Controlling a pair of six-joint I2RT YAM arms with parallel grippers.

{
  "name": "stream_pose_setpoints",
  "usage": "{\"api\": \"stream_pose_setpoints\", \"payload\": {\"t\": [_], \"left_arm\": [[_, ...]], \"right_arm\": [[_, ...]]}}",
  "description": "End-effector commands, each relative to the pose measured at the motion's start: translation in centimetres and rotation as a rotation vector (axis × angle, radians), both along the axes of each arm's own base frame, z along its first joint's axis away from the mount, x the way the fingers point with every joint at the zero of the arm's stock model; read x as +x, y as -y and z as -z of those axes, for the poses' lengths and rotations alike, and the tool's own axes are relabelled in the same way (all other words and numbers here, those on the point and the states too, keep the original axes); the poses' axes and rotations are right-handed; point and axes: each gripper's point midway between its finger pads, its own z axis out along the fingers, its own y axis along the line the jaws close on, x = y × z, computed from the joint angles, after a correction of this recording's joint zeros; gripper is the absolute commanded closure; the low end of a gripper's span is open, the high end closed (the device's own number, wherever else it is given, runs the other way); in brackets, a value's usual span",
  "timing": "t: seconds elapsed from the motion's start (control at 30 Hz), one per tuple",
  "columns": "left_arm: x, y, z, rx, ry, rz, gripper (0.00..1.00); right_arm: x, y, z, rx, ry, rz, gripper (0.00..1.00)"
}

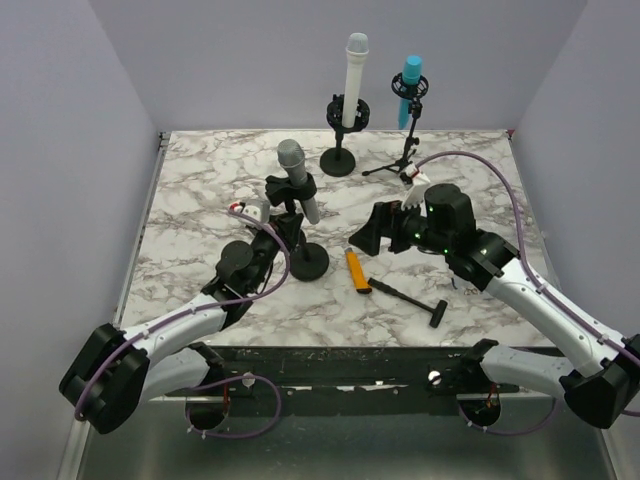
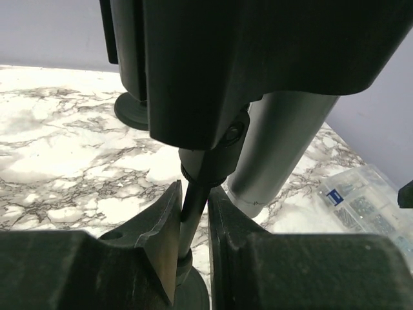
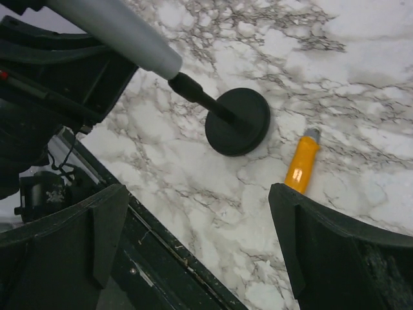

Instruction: Remove the microphone from the stand

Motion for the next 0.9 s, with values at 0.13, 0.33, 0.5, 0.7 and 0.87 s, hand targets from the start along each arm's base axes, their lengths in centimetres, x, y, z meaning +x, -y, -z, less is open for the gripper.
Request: {"api": "stream_pose_setpoints", "payload": {"t": [0.13, 0.33, 0.5, 0.7, 0.87], "left_arm": [[-0.9, 0.5, 0.5, 0.053, -0.061, 0.023, 0.93], [-1.1, 0.4, 0.8, 0.03, -0.089, 0.02, 0.51], [-1.9, 0.9, 0.8, -0.007, -0.108, 0.061, 0.15], [-4.1, 0.9, 0.5, -0.006, -0.109, 0.137, 0.01], [-7.2, 0.3, 0.5, 0.019, -0.133, 0.224, 0.01]], "right_arm": [[0.7, -2.5, -3.8, 0.014, 0.107, 0.032, 0.0], [1.4, -2.4, -6.8, 0.006, 0.177, 0.045, 0.0], [2.3, -3.5, -9.1, 0.005, 0.194, 0.049, 0.0], [3.0, -4.9, -11.7, -0.015, 0.231, 0.117, 0.0], [2.3, -6.7, -12.5, -0.044, 0.263, 0.192, 0.0]]}}
